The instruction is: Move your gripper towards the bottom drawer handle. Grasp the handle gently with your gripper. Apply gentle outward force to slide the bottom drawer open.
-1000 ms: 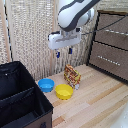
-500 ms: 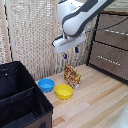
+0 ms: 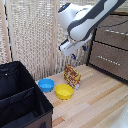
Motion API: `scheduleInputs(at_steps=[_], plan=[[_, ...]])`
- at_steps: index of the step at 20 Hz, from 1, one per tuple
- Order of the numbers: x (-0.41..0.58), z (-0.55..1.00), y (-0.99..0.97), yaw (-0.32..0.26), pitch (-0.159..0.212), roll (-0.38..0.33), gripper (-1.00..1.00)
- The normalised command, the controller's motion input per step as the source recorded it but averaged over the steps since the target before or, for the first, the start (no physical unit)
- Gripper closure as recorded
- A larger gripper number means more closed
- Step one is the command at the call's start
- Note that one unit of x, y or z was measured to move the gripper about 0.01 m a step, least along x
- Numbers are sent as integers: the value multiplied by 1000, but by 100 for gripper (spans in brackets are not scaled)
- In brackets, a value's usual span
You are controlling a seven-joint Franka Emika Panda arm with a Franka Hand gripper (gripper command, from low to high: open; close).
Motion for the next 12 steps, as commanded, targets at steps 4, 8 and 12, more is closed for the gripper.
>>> scheduleInputs(at_steps=[4, 8, 12], plan=[[-64, -28, -349, 105, 0, -355, -100], [0, -154, -255, 147, 46, -341, -100], [0, -167, -203, 170, 89, -329, -100]])
